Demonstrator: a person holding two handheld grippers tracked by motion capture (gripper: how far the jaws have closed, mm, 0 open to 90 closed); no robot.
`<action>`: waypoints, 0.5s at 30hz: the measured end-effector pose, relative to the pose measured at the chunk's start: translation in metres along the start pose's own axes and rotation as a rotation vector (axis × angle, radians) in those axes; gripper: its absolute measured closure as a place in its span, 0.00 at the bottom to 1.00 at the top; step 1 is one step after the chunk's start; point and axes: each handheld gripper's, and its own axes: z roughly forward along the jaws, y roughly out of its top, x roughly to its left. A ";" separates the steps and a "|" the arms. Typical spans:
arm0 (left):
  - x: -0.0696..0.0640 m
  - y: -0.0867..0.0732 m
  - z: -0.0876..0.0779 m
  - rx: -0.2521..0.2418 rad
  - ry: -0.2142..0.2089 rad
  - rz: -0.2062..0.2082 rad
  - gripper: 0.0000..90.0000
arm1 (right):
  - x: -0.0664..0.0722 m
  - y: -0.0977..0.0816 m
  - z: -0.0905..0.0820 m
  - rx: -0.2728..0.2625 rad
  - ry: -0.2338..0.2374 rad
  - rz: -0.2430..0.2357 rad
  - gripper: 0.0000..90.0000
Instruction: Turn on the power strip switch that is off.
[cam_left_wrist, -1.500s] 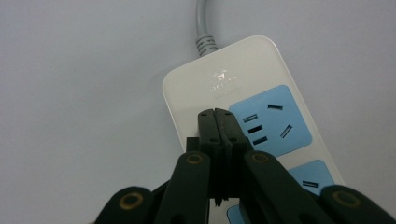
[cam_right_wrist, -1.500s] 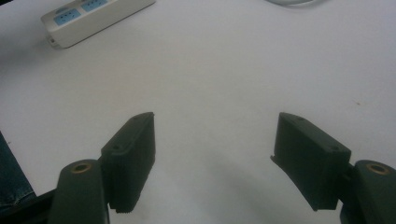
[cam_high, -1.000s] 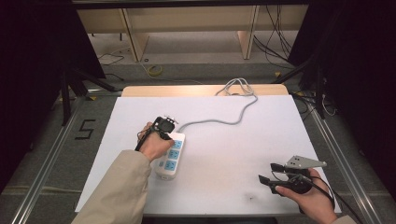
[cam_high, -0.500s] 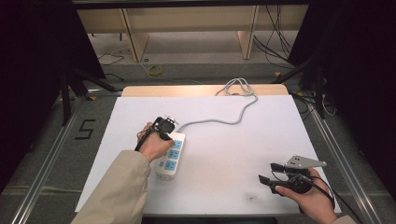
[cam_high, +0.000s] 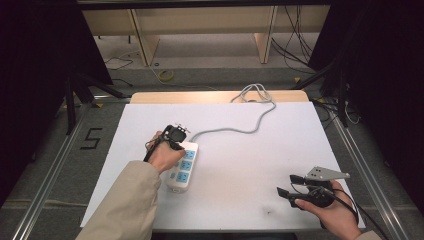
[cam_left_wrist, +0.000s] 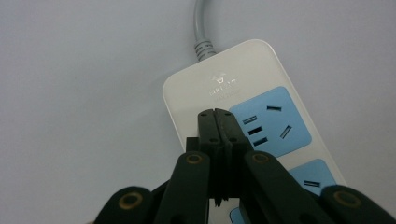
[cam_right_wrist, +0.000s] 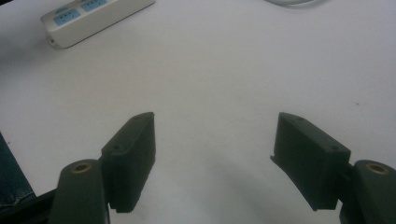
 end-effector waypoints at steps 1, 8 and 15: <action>0.000 0.000 0.000 -0.005 0.001 0.000 1.00 | 0.000 0.000 0.000 0.000 0.000 0.000 0.33; 0.004 0.000 -0.009 -0.073 0.007 -0.022 1.00 | 0.000 0.000 0.000 -0.004 0.000 0.000 0.33; 0.006 0.000 -0.016 -0.131 0.018 -0.029 0.93 | 0.000 0.000 0.000 -0.006 -0.001 0.002 0.33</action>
